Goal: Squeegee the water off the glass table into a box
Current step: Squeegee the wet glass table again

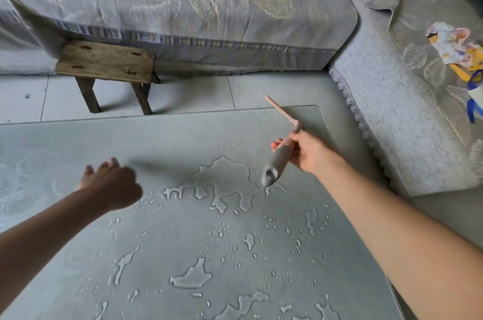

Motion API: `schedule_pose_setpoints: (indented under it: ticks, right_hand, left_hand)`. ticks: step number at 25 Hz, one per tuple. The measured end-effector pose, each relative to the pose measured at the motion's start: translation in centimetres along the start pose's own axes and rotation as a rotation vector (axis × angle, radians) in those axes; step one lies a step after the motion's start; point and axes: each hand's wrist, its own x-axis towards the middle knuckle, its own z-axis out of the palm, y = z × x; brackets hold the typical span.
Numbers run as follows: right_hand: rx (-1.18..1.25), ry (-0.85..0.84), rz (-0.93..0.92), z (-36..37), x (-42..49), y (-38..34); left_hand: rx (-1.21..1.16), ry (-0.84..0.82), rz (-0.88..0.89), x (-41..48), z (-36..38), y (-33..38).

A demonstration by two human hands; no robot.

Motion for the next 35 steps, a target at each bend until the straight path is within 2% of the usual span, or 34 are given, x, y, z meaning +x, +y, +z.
schedule_pose_setpoints:
  ticks: [2, 4, 5, 7, 9, 11, 14, 16, 18, 22, 26, 28, 30, 33, 35]
  right_hand:
    - [-0.014, 0.01, 0.01, 0.2, 0.3, 0.6]
    - [-0.04, 0.025, -0.024, 0.3, 0.5, -0.3]
    - [-0.019, 0.042, -0.049, 0.3, 0.9, -1.1]
    - [0.015, 0.1, -0.074, 0.1, 1.9, -2.5]
    - [-0.052, 0.113, -0.065, 0.1, 2.1, -2.0]
    - [-0.149, 0.084, -0.096, -0.2, 2.5, -0.3]
    - [-0.231, 0.148, -0.201, -0.9, 3.1, 1.1]
    - [-0.359, 0.157, -0.244, -0.9, 2.5, 2.4]
    - [-0.487, 0.114, -0.237, -0.2, 0.2, 5.3]
    - [-0.724, 0.038, -0.25, 3.5, -6.8, 12.0]
    - [-0.786, -0.077, -0.14, 6.9, -13.0, 16.1]
    - [-0.84, -0.087, -0.135, 7.4, -13.6, 15.6]
    - [-0.858, -0.057, -0.21, 7.5, -11.8, 12.8]
    - [-0.703, -0.002, -0.255, 6.5, -7.0, 7.3]
    - [-0.652, 0.019, -0.229, 5.3, -5.2, 6.4]
  left_hand:
    - [-0.1, 0.155, 0.077, -1.0, -1.7, 3.7]
    - [-0.404, 0.234, 0.202, -1.6, -3.7, 7.9]
    - [-0.654, 0.175, 0.254, -1.8, -4.6, 9.8]
    - [-1.16, -0.146, 0.316, -2.3, -6.3, 13.3]
    - [-1.39, -0.437, 0.316, -2.5, -7.3, 16.2]
    - [-1.379, -0.527, 0.301, -2.6, -7.5, 18.5]
    - [-1.247, -0.407, 0.3, -2.5, -5.6, 20.7]
    - [-1.244, -0.388, 0.341, -2.9, -3.3, 20.1]
    - [-1.272, -0.472, 0.354, -4.2, -0.6, 17.5]
    - [-1.262, -0.656, 0.224, -8.0, 4.3, 9.1]
    - [-1.314, -0.809, 0.158, -11.6, 6.6, 1.7]
    - [-1.414, -0.811, 0.165, -12.2, 6.0, 0.9]
    - [-1.523, -0.743, 0.222, -11.1, 4.0, 2.0]
    - [-1.639, -0.636, 0.379, -7.8, 0.9, 6.9]
    - [-1.643, -0.582, 0.414, -5.9, 0.4, 9.9]
